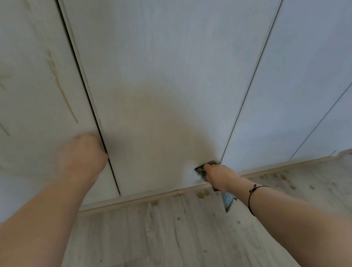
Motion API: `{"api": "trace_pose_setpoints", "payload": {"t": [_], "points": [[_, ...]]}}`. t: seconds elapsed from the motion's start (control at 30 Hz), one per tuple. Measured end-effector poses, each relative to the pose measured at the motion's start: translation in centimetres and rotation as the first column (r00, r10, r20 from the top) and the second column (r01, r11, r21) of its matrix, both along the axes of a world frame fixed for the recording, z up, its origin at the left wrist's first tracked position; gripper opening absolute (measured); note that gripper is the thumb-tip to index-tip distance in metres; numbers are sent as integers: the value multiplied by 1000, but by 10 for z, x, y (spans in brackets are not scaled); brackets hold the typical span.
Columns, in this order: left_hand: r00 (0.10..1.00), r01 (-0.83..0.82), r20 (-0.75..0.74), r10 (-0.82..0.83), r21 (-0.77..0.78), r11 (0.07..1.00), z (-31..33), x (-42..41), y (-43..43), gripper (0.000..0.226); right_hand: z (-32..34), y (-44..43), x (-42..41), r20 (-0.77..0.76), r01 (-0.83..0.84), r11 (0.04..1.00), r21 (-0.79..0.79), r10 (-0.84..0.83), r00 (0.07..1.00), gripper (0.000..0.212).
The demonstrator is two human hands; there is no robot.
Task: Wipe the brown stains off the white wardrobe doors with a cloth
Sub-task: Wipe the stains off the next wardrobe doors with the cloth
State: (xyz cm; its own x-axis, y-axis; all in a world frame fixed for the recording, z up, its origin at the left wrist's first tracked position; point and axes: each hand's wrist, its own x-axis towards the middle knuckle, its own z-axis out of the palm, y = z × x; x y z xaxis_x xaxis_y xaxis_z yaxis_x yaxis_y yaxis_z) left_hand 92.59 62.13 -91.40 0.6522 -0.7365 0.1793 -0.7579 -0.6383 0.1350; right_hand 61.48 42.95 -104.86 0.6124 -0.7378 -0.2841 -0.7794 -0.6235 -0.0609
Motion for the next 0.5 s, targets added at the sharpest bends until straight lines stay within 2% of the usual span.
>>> {"api": "trace_pose_setpoints", "payload": {"t": [0.1,0.23,0.37,0.5], "points": [[1000,19,16,-19,16,1000,2,2,3,19,-15,6,16,-91,-36,997,72,43,995,26],[999,13,51,-16,66,998,-1,5,6,22,-39,18,38,-206,-55,983,173,90,974,40],[999,12,45,-17,95,995,2,4,4,22,-38,14,34,-281,50,982,182,3,960,53],[999,12,36,-15,86,996,1,0,7,19,-16,8,25,-319,157,970,187,-91,943,48]]}}
